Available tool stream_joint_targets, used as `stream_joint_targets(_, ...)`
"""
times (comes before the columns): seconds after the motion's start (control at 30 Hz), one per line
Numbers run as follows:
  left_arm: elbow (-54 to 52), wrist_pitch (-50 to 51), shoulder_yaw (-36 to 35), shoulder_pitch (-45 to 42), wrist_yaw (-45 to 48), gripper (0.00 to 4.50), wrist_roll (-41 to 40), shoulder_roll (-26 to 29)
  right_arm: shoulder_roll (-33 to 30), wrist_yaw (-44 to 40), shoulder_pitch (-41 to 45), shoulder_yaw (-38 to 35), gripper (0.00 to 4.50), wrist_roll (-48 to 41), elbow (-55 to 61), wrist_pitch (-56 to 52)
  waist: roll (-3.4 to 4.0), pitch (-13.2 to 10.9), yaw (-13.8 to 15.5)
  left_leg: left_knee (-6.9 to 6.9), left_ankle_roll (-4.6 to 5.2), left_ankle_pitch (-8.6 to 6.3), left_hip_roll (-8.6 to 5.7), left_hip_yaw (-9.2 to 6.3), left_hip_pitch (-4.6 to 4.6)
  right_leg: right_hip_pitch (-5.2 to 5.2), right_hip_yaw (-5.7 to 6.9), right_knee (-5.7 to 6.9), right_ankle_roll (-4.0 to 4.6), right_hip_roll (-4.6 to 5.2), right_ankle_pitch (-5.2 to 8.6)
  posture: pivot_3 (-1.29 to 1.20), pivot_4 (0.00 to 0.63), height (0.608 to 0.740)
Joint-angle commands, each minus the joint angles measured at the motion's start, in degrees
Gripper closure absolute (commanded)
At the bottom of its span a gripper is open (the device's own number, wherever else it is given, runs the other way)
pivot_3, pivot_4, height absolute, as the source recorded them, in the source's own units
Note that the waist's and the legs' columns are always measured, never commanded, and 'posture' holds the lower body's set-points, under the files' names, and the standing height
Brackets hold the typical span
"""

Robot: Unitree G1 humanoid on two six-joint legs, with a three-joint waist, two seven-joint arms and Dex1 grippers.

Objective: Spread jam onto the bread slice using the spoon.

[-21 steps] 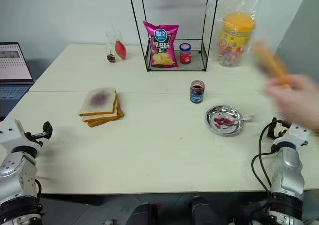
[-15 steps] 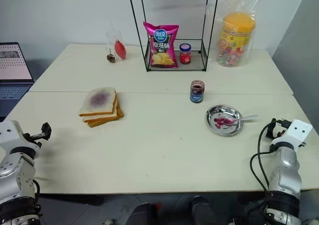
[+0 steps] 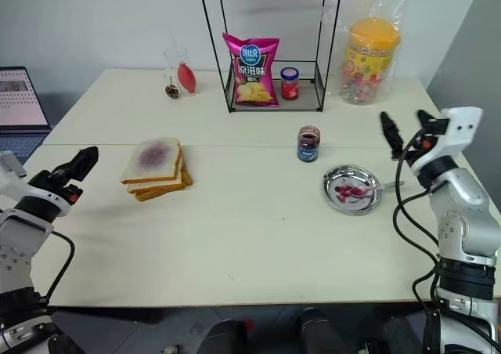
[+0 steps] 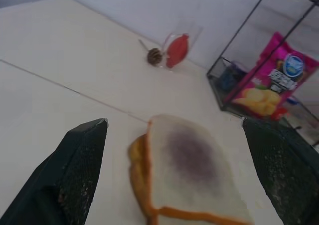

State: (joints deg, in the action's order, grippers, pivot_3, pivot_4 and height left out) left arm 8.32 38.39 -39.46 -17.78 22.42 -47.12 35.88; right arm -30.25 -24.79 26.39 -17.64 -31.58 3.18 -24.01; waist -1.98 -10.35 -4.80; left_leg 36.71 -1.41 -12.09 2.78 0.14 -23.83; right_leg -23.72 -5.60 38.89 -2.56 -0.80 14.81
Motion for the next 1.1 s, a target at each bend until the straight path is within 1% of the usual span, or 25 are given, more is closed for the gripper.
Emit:
stream_joint_targets(0.03, 4.4, 0.3, 4.2, -2.6, -0.5, 0.00, 3.4, 0.2, -2.4, -15.7, 3.2, 11.1, 0.01, -8.1, 8.1, -9.9, 0.01, 0.0, 0.1, -0.04, 0.00, 0.00, -0.02, 0.01, 0.00, -0.01, 0.00, -0.01, -0.01, 0.01, 0.02, 0.00, 0.150, 0.740)
stream_joint_targets(0.07, 5.0, -0.2, 5.1, -2.9, -0.2, 0.00, 4.1, -0.1, -2.6, -18.8, 3.4, 13.8, 0.01, -9.0, 9.3, -11.2, 0.02, 0.0, 0.0, -0.05, 0.00, 0.00, -0.02, 0.00, -0.01, -0.03, 0.00, -0.01, 0.00, 0.01, 0.02, 0.00, 0.150, 0.740)
stream_joint_targets(0.13, 5.9, -0.9, 6.0, -3.4, 0.3, 0.00, 5.0, -0.5, -2.7, -22.1, 3.9, 16.6, 0.01, -9.5, 10.3, -12.5, 0.00, 0.0, 0.1, -0.08, 0.00, 0.00, -0.01, -0.04, -0.04, -0.08, 0.03, 0.00, 0.00, -0.01, 0.03, 0.00, 0.150, 0.740)
stream_joint_targets(0.27, 9.1, -1.3, 7.0, -5.2, 1.4, 0.00, 5.8, -0.9, -0.7, -24.0, 4.9, 20.2, 0.01, -7.1, 8.5, -11.5, -0.07, 0.0, 0.2, -0.05, 0.00, 0.00, -0.03, -0.03, -0.09, -0.08, 0.05, -0.04, -0.01, 0.04, 0.02, 0.00, 0.150, 0.740)
stream_joint_targets(0.37, 13.5, -2.6, 8.8, -7.8, 2.8, 0.00, 7.9, -0.7, 2.3, -25.7, 6.8, 24.9, 0.01, -4.1, 6.4, -9.8, -0.08, 0.0, 0.3, -0.03, 0.00, 0.00, -0.06, -0.03, -0.08, -0.07, 0.06, -0.03, -0.01, 0.07, 0.02, 0.00, 0.150, 0.740)
stream_joint_targets(0.43, 13.9, -2.9, 8.1, -8.8, 2.8, 0.00, 7.7, -0.7, 3.3, -25.8, 7.1, 25.1, 0.01, -3.3, 5.9, -9.1, -0.08, 0.0, 0.3, 0.00, 0.00, 0.00, -0.05, -0.05, -0.08, -0.09, 0.07, 0.00, -0.03, 0.04, 0.00, 0.00, 0.150, 0.740)
stream_joint_targets(0.5, 14.2, -3.2, 7.6, -9.1, 3.2, 0.39, 7.7, -0.5, 4.1, -25.6, 6.6, 25.2, 0.00, -2.7, 6.2, -8.9, -0.08, 0.0, 0.3, 0.00, 0.00, 0.00, -0.04, -0.05, -0.11, -0.11, 0.06, 0.00, -0.03, 0.04, 0.00, 0.00, 0.150, 0.740)
stream_joint_targets(0.53, 14.4, -3.4, 7.5, -9.1, 3.4, 0.44, 7.8, -0.4, 4.3, -25.6, 6.5, 25.3, 0.00, -2.5, 6.3, -8.9, -0.08, 0.0, 0.3, 0.00, 0.00, 0.00, -0.05, -0.04, -0.12, -0.11, 0.06, -0.01, -0.04, 0.05, 0.00, 0.00, 0.150, 0.740)
stream_joint_targets(0.6, 14.2, -3.1, 7.6, -8.8, 3.7, 0.93, 8.0, -0.1, 4.7, -25.2, 6.3, 25.2, 0.00, -2.2, 6.6, -8.9, -0.08, 0.0, 0.4, -0.01, -0.01, -0.01, -0.05, -0.02, -0.15, -0.12, 0.06, -0.05, -0.04, 0.08, 0.00, 0.00, 0.150, 0.740)
stream_joint_targets(0.63, 14.1, -2.9, 7.6, -8.6, 4.1, 1.06, 8.0, 0.3, 5.0, -24.8, 6.4, 25.1, 0.00, -2.4, 6.8, -9.3, -0.08, 0.0, 0.4, -0.02, -0.01, -0.01, -0.05, -0.01, -0.16, -0.14, 0.06, -0.05, -0.03, 0.08, 0.00, 0.00, 0.150, 0.740)
stream_joint_targets(0.8, 13.7, -2.6, 6.7, -7.1, 4.2, 1.96, 8.2, 1.3, 5.7, -24.6, 6.7, 24.1, 0.00, -2.3, 6.3, -9.4, -0.07, 0.0, 0.5, -0.03, -0.01, -0.01, -0.03, -0.04, -0.34, -0.37, 0.06, 0.03, -0.03, 0.05, 0.00, 0.00, 0.150, 0.740)
stream_joint_targets(0.83, 13.9, -2.6, 6.6, -7.0, 4.1, 2.23, 8.1, 1.4, 5.8, -24.6, 6.6, 24.0, 0.00, -2.1, 6.1, -9.2, -0.07, 0.0, 0.5, -0.03, -0.01, -0.01, -0.02, -0.04, -0.34, -0.37, 0.07, 0.03, -0.02, 0.05, 0.00, 0.00, 0.150, 0.740)
stream_joint_targets(0.87, 13.8, -2.6, 6.6, -6.9, 3.9, 2.34, 8.2, 1.5, 5.8, -24.5, 6.5, 23.9, 0.00, -1.8, 5.9, -9.0, -0.08, 0.0, 0.5, -0.03, -0.01, -0.01, -0.03, -0.04, -0.34, -0.37, 0.07, 0.03, -0.03, 0.05, 0.00, 0.00, 0.150, 0.740)
stream_joint_targets(0.97, 13.6, -2.2, 6.6, -6.5, 4.0, 2.90, 8.5, 2.1, 6.7, -23.7, 6.6, 23.7, 0.00, -1.7, 6.2, -9.4, -0.08, 0.0, 0.5, -0.01, -0.01, -0.01, -0.03, -0.03, -0.34, -0.36, 0.06, 0.03, -0.03, 0.05, 0.00, 0.00, 0.150, 0.740)
stream_joint_targets(1.1, 13.7, -1.7, 6.5, -6.3, 4.4, 3.73, 8.4, 2.7, 6.5, -24.5, 6.6, 23.7, 0.00, -1.4, 6.1, -9.1, -0.08, 0.0, 0.5, -0.01, -0.01, -0.01, -0.03, -0.03, -0.34, -0.36, 0.07, 0.04, -0.03, 0.06, 0.00, 0.00, 0.150, 0.740)
